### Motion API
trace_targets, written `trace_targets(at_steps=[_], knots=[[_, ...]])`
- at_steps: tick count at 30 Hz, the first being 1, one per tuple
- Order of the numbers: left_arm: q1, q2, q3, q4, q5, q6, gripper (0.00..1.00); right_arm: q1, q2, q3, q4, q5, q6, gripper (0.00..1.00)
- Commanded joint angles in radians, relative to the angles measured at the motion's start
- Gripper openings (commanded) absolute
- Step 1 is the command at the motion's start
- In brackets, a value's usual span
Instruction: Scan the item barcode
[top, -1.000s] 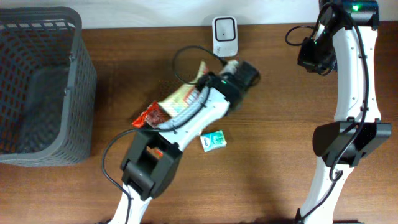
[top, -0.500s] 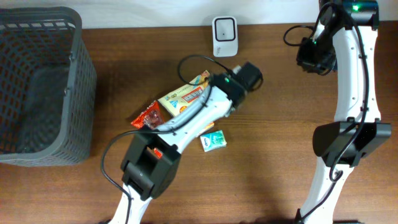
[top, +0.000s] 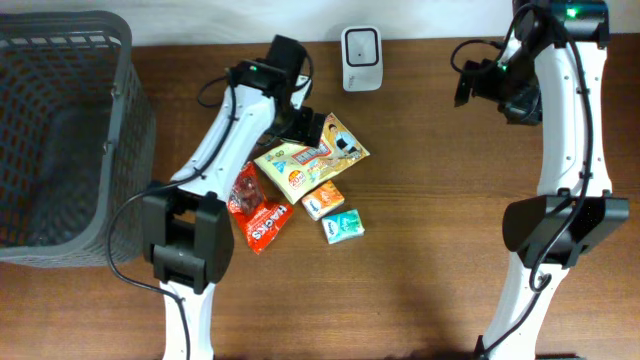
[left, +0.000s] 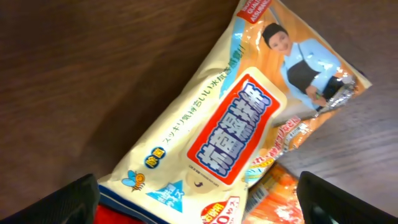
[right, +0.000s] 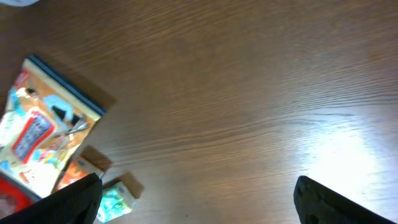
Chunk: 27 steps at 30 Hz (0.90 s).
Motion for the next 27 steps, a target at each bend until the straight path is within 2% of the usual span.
trace_targets(at_steps=[1, 4, 10, 14, 19, 27], knots=[[0.000, 0.008, -0.014, -0.005, 0.016, -0.004, 0.99, 0.050, -0.019, -0.006, -0.006, -0.060, -0.004, 0.99], [0.014, 0.009, -0.016, -0.003, -0.057, -0.050, 0.99, 0.103, -0.019, -0.055, -0.005, -0.060, -0.004, 0.98], [0.026, 0.009, -0.018, -0.004, -0.063, -0.051, 0.99, 0.207, -0.019, -0.111, 0.035, -0.060, 0.010, 0.99], [0.040, 0.013, -0.018, -0.004, -0.121, -0.052, 0.99, 0.244, -0.019, -0.114, 0.059, -0.059, 0.031, 0.99], [0.058, 0.055, -0.018, -0.016, -0.116, -0.108, 0.99, 0.266, -0.013, -0.116, 0.066, -0.056, 0.031, 0.99], [0.066, 0.170, -0.018, -0.007, 0.002, -0.106, 0.99, 0.267, -0.008, -0.121, 0.074, -0.056, 0.034, 0.99]])
